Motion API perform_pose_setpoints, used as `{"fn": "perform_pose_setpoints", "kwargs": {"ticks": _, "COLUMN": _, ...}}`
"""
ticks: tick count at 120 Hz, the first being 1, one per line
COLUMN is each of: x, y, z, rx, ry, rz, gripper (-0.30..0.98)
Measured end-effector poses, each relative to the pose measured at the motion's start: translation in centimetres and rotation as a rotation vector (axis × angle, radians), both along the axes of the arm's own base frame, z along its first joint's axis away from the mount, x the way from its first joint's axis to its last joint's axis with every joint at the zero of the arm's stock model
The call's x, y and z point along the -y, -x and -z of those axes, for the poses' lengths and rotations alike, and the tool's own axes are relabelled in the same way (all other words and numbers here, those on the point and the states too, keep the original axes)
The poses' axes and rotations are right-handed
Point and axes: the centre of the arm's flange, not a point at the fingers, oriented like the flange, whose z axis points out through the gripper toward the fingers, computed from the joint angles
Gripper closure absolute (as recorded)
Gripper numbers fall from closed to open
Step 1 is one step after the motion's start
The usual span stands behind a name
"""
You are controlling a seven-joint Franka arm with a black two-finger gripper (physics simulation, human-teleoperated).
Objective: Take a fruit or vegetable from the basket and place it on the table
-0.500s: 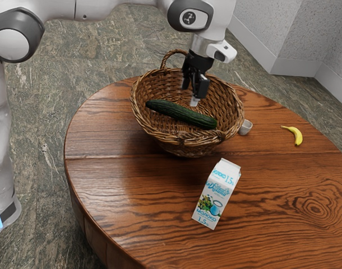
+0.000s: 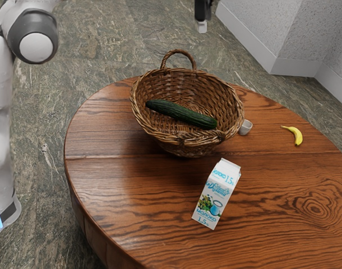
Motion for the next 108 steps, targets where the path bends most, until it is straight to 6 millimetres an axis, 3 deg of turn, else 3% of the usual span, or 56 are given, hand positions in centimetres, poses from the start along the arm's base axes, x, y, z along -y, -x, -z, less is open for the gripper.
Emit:
{"fn": "perform_pose_setpoints", "kwargs": {"ticks": 6, "x": 0.8, "y": -2.6, "z": 4.3, "rx": -0.098, "ry": -0.007, "rz": 0.058, "gripper": 0.00}}
{"fn": "perform_pose_setpoints", "kwargs": {"ticks": 10, "x": 0.3, "y": -4.8, "z": 8.1, "rx": -0.176, "ry": -0.015, "rz": 0.074, "gripper": 0.00}}
{"fn": "perform_pose_setpoints", "kwargs": {"ticks": 18, "x": -0.9, "y": -7.6, "z": 13.7, "rx": -0.284, "ry": -0.058, "rz": 0.095, "gripper": 0.00}}
{"fn": "perform_pose_setpoints", "kwargs": {"ticks": 27, "x": -2.4, "y": -9.6, "z": 18.1, "rx": -0.356, "ry": -0.112, "rz": 0.113, "gripper": 0.00}}
{"fn": "perform_pose_setpoints", "kwargs": {"ticks": 36, "x": -4.0, "y": -10.9, "z": 21.2, "rx": -0.392, "ry": -0.127, "rz": 0.131, "gripper": 0.00}}
{"fn": "perform_pose_setpoints", "kwargs": {"ticks": 54, "x": -5.5, "y": -12.4, "z": 24.3, "rx": -0.395, "ry": -0.101, "rz": 0.185, "gripper": 0.00}}
{"fn": "perform_pose_setpoints", "kwargs": {"ticks": 64, "x": -5.2, "y": -12.3, "z": 24.4, "rx": -0.387, "ry": -0.078, "rz": 0.226, "gripper": 0.00}}
{"fn": "perform_pose_setpoints", "kwargs": {"ticks": 71, "x": -5.0, "y": -11.9, "z": 23.5, "rx": -0.366, "ry": -0.035, "rz": 0.254, "gripper": 0.00}}
{"fn": "perform_pose_setpoints", "kwargs": {"ticks": 85, "x": -6.8, "y": -10.5, "z": 21.4, "rx": -0.319, "ry": 0.079, "rz": 0.271, "gripper": 0.00}}
{"fn": "perform_pose_setpoints", "kwargs": {"ticks": 108, "x": -5.4, "y": -9.2, "z": 23.6, "rx": -0.377, "ry": 0.168, "rz": 0.342, "gripper": 0.00}}
